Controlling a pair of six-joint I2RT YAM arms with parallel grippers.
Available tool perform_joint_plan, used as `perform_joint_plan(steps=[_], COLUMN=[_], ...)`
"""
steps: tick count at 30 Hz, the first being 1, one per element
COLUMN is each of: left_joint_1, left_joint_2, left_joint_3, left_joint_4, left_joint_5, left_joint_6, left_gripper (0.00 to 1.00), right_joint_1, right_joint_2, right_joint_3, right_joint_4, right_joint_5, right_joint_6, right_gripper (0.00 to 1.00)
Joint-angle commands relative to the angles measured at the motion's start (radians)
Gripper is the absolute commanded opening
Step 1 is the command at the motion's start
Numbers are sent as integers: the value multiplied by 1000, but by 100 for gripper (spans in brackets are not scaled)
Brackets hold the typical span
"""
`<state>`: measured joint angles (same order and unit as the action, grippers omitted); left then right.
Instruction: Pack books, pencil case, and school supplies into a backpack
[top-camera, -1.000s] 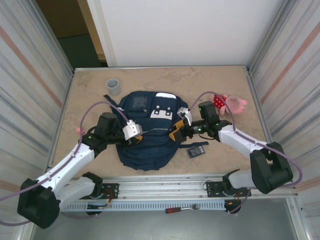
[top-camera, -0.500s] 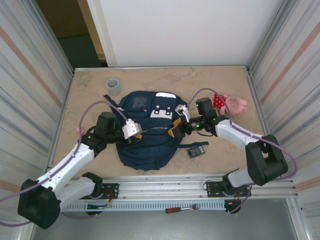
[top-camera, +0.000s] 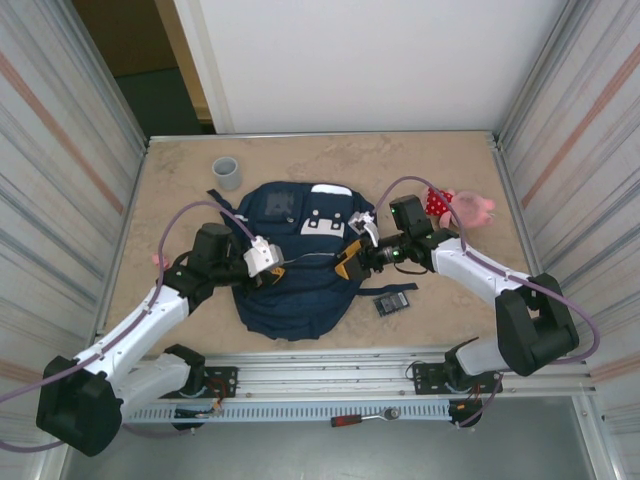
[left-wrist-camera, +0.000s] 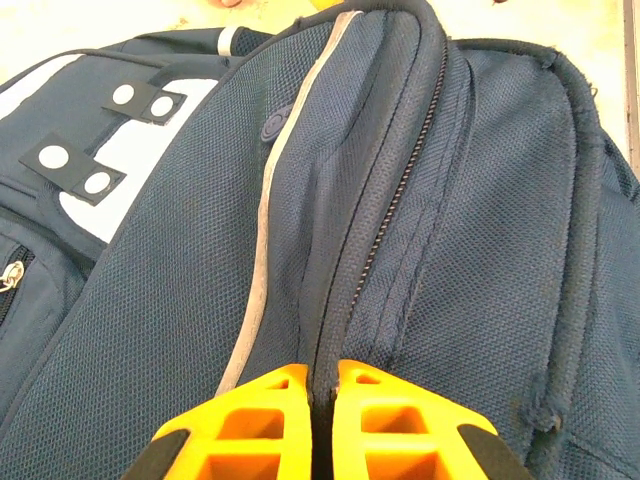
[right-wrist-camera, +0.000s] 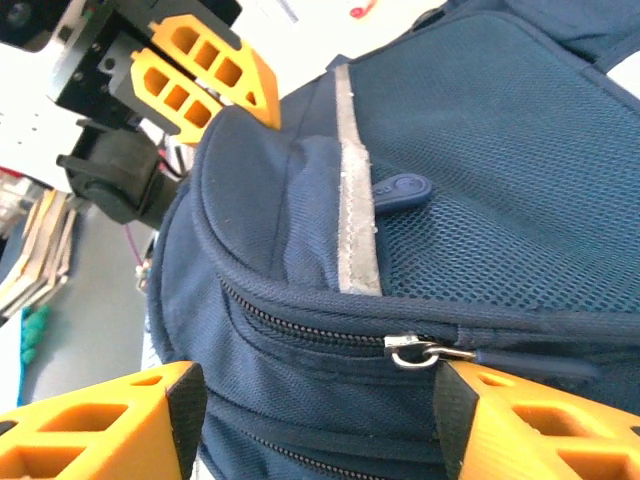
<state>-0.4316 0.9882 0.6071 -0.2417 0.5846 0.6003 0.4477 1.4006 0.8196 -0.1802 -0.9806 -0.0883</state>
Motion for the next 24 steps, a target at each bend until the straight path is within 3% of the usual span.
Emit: perform_joint_plan(steps=[1, 10, 14, 24], left_joint_1=[11, 21, 22, 29], left_joint_2=[-9, -4, -2, 0], left_joint_3=[7, 9, 9, 9], left_joint_4=[97, 96, 100, 115], left_joint_5=[45, 63, 64, 54], left_joint_6=[-28, -28, -33, -38], left_gripper=[0, 0, 0, 0], right_joint_1=[-15, -40, -38, -21], right_joint_2=[-5, 56, 82, 97], right_joint_3=[26, 55, 59, 112], right_joint_4=[56, 115, 156, -83], right_joint_5=[71, 111, 41, -66], right_joint_6=[41, 158, 175, 53], right_gripper=[67, 73, 75, 73])
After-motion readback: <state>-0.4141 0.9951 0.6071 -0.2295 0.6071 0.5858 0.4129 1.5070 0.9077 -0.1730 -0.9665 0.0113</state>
